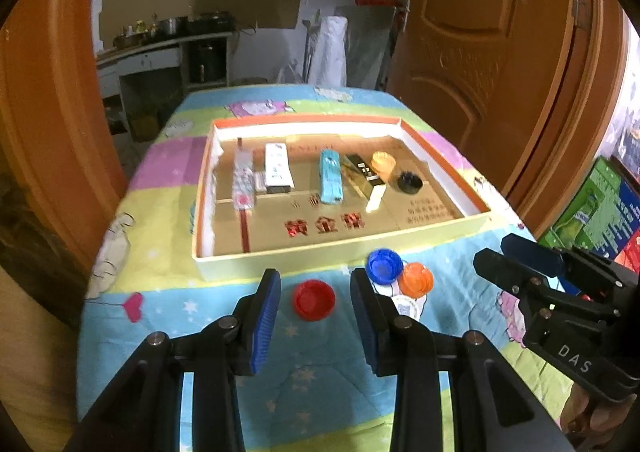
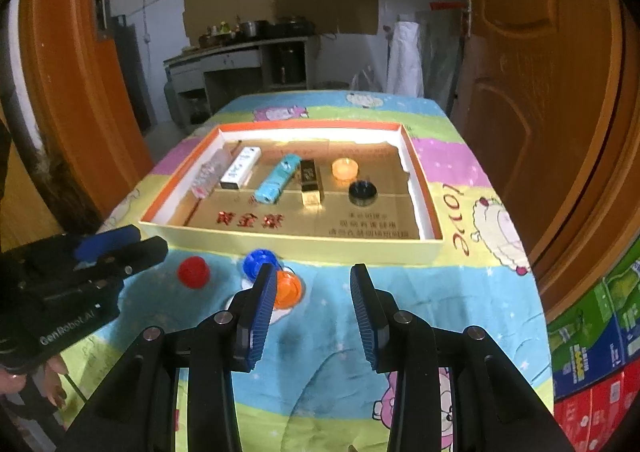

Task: Organize rigid objects
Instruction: 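Withdraw both tools from the tray toward the loose caps, then grasp the red cap with the left tool while the right tool grasps the orange cap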

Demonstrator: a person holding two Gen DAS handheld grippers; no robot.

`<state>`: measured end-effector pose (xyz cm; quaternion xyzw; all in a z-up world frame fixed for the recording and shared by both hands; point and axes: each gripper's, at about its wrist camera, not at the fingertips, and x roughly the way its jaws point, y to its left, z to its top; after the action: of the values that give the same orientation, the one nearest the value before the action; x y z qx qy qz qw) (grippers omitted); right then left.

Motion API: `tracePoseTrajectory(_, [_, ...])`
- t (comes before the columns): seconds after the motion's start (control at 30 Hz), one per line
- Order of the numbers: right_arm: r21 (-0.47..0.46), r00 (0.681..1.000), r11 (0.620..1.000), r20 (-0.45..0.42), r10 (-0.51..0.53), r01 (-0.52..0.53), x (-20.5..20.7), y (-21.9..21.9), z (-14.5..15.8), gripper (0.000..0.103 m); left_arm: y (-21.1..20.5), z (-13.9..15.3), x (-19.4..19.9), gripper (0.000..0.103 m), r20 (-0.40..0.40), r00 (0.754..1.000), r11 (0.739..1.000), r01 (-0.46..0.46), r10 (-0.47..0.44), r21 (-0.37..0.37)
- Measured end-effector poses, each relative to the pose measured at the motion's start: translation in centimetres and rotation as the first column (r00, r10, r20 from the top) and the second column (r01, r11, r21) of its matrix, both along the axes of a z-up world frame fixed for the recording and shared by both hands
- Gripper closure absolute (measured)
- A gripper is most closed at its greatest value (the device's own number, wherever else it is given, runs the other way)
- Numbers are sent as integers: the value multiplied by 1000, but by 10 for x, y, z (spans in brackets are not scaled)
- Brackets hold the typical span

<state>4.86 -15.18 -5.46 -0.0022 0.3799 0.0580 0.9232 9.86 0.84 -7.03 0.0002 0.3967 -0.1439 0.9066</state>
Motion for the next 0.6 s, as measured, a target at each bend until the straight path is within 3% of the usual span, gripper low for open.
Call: tracePoseTrajectory(0.6, [-15,992,996,-96,81,-83,8,0,-48,64,-9,-43,17,67,-105,994,1000,13,-13,3])
